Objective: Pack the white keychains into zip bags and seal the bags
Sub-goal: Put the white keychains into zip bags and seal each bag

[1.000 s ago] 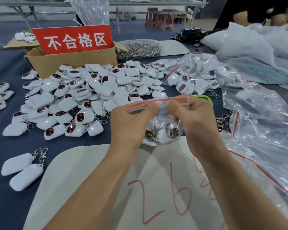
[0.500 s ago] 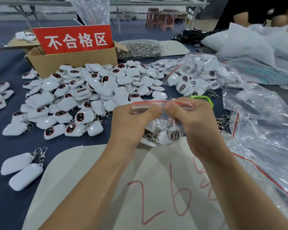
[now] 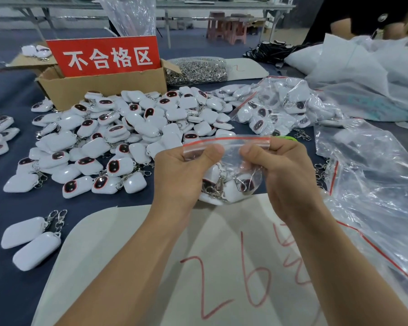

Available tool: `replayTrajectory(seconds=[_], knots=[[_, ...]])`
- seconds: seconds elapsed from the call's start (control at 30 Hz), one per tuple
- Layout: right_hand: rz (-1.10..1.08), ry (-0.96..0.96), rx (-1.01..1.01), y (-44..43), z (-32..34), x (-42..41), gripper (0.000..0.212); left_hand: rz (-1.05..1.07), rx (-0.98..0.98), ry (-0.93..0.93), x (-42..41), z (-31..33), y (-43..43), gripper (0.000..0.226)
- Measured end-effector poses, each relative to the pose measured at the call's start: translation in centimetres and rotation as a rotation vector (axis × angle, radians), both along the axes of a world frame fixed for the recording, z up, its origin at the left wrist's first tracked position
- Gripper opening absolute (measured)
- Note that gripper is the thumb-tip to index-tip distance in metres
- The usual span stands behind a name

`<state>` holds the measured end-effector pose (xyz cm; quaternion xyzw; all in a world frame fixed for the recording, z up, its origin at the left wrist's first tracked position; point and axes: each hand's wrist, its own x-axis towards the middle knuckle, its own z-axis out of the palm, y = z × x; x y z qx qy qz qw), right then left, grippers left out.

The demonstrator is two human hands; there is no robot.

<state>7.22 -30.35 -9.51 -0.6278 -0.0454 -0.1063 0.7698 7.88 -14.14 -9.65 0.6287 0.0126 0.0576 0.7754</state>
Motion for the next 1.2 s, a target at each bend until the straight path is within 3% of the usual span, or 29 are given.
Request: replayTrajectory(seconds=[0.17, 0.6, 0.73, 0.87, 1.13, 1.2], knots=[[0.051, -0.015, -0.013, 0.13, 0.12, -0.05, 0.011, 0.005, 0.029, -0.111, -0.04, 0.03, 0.0, 0.018], [-0.026, -0.07, -0.036, 0.29, -0.27, -0.09, 0.009, -0.09, 0.026, -0.099, 0.08, -0.04, 0.39, 0.007], [-0.019, -0.065, -0.031, 0.3, -0.17, -0.14, 0.003, -0.071, 0.065, -0.096, 0.08, 0.1, 0.35, 0.016], [0.005, -0.053, -0.031, 0.27, -0.16, -0.1, 0.021, -0.051, 0.076, -0.133, 0.0, -0.07, 0.24, 0.007], [0.053, -0.074, 0.005, 0.43, -0.24, -0.08, 0.019, -0.003, 0.136, -0.268, 0.33, -0.46, 0.27, 0.018], [0.055, -0.066, 0.027, 0.53, -0.27, -0.04, 0.027, 0.007, 0.133, -0.282, 0.4, -0.61, 0.25, 0.018]])
